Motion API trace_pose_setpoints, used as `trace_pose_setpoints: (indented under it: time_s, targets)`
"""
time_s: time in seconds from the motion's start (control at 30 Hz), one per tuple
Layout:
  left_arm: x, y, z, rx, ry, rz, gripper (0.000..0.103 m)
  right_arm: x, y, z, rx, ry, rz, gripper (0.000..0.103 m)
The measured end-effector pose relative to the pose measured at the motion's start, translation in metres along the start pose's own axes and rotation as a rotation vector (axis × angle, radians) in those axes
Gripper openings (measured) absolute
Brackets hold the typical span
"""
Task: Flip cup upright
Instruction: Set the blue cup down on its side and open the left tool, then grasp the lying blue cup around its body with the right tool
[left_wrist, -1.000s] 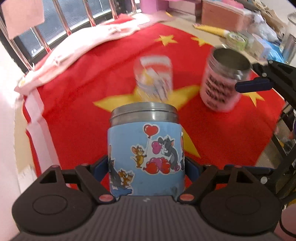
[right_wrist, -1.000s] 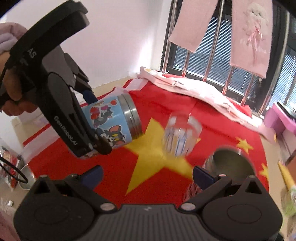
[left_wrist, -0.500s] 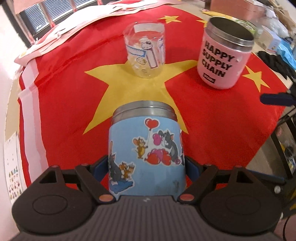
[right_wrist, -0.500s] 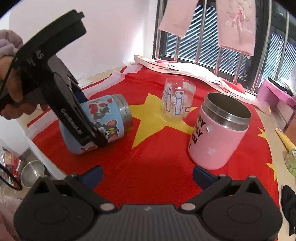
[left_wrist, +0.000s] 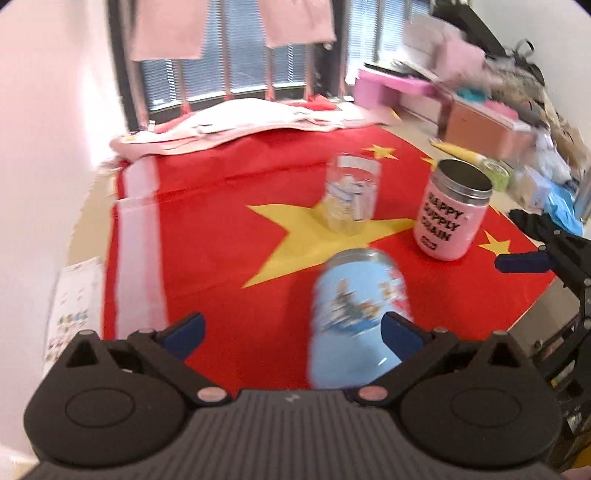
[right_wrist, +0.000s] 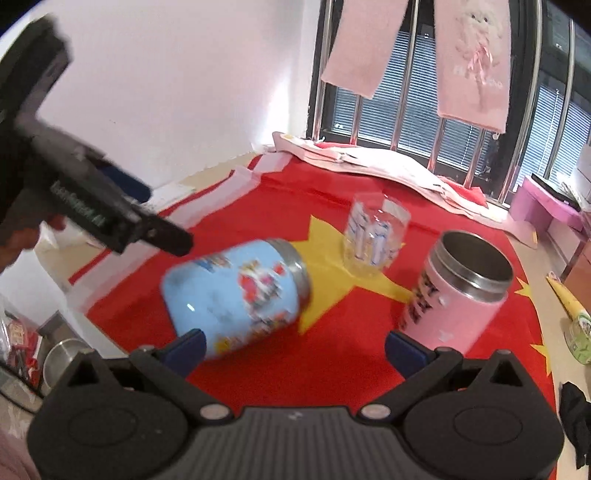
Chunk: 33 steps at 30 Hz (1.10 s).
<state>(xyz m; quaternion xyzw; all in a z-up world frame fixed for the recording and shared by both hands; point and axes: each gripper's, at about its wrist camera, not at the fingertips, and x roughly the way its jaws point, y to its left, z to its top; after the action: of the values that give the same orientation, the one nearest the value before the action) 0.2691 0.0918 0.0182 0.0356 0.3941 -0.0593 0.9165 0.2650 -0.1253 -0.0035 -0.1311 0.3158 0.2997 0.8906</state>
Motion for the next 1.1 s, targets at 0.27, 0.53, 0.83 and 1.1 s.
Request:
trace_pose_setpoints:
  time_s: [0.27, 0.53, 0.83, 1.1]
  targets:
    - [-0.005, 0.042, -0.035, -0.033, -0.010, -0.015, 0.103, 0.024, 0.026, 0.029, 0.219, 0.062, -0.076, 0.103]
    - [0.005, 0.079, -0.052, -0.067, -0.002, -0.034, 0.103, 0.075, 0.024, 0.047, 0.510, 0.195, -0.178, 0.103]
    - [0.011, 0.092, -0.054, -0.072, -0.014, -0.063, 0.103, 0.113, 0.032, 0.050, 0.488, 0.304, -0.191, 0.086]
    - [0.012, 0.095, -0.062, -0.092, -0.006, -0.055, 0.103, 0.120, 0.058, 0.069, 0.104, 0.409, -0.032, 0.085]
